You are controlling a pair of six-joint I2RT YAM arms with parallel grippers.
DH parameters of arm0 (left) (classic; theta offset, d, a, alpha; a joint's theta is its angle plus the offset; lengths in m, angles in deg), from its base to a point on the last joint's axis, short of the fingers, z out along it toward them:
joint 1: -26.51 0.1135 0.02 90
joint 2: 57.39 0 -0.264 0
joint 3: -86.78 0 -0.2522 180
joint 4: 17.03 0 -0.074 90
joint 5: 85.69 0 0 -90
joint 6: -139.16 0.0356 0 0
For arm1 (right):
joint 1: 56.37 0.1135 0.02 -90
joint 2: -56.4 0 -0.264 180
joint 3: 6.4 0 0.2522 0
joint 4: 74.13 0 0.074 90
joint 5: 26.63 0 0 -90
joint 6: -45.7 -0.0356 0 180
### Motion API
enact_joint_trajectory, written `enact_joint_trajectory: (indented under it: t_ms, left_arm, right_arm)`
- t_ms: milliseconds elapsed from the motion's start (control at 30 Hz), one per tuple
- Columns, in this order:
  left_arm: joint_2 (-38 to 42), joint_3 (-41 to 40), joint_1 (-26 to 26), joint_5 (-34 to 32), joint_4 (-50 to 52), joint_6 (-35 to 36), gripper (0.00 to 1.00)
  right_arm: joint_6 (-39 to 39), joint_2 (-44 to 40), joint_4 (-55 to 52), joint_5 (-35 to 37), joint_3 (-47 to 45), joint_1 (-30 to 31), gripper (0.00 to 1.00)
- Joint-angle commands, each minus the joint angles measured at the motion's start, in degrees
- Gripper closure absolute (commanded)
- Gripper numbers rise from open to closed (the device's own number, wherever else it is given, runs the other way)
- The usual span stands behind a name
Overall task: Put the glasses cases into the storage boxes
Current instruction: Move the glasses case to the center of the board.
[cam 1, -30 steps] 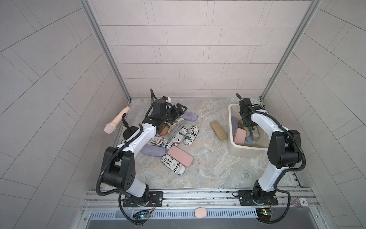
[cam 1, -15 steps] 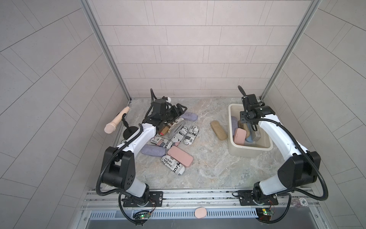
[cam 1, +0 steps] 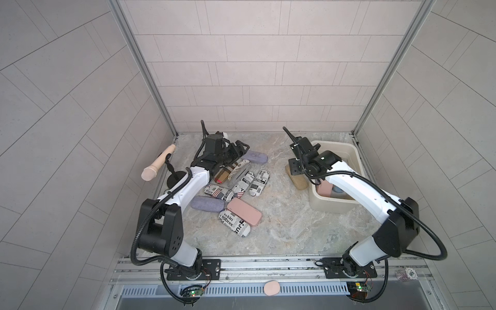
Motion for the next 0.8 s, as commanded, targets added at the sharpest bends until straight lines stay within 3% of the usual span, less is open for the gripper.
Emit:
enact_joint_trajectory:
  t_ms: [0, 200, 333, 767]
  left_arm:
    - [1.5, 1.6, 1.3, -1.0, 0.1, 0.2, 0.17]
    - [2.1, 1.4, 4.9, -1.4, 0.2, -0.5, 0.17]
    - [2.4, 0.7, 7.3, -1.5, -0.9, -2.2, 0.17]
    - [1.8, 0.3, 7.5, -0.2, -2.4, -3.8, 0.17]
  right_arm:
    - [-1.7, 3.6, -3.3, 2.4, 3.8, 3.2, 0.43]
    - [-2.4, 9.2, -2.6, 1.9, 6.3, 3.9, 0.45]
    - [-2.5, 12.7, -3.1, 2.5, 7.2, 4.1, 0.4]
    - [-6.3, 21.8, -3.1, 10.6, 7.8, 2.7, 0.29]
